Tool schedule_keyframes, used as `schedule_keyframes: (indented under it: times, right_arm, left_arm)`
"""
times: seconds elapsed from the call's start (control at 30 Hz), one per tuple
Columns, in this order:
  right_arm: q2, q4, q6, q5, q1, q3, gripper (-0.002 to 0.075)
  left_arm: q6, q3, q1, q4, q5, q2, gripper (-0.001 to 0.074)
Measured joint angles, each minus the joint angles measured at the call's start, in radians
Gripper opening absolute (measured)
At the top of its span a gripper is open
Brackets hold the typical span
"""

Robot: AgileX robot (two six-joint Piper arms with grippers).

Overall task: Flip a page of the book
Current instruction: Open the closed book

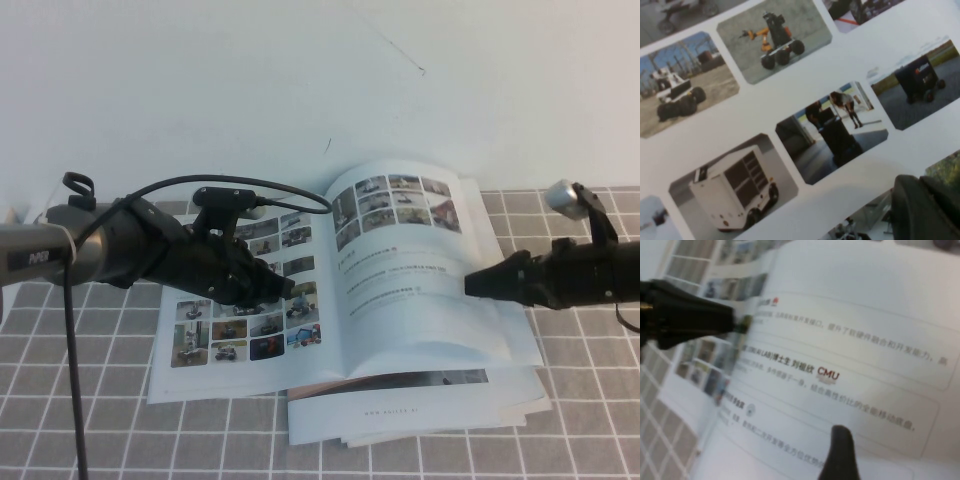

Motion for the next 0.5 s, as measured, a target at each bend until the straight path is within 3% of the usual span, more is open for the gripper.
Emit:
schedule_keyframes:
  times: [0.5]
  right_arm:
    - [-0.013, 0.002, 0.124, 0.276, 0.000, -0.189, 0.0520]
  left_arm:
    - [0.002, 0.000, 0.000, -0.004, 0.000, 0.000, -0.0004]
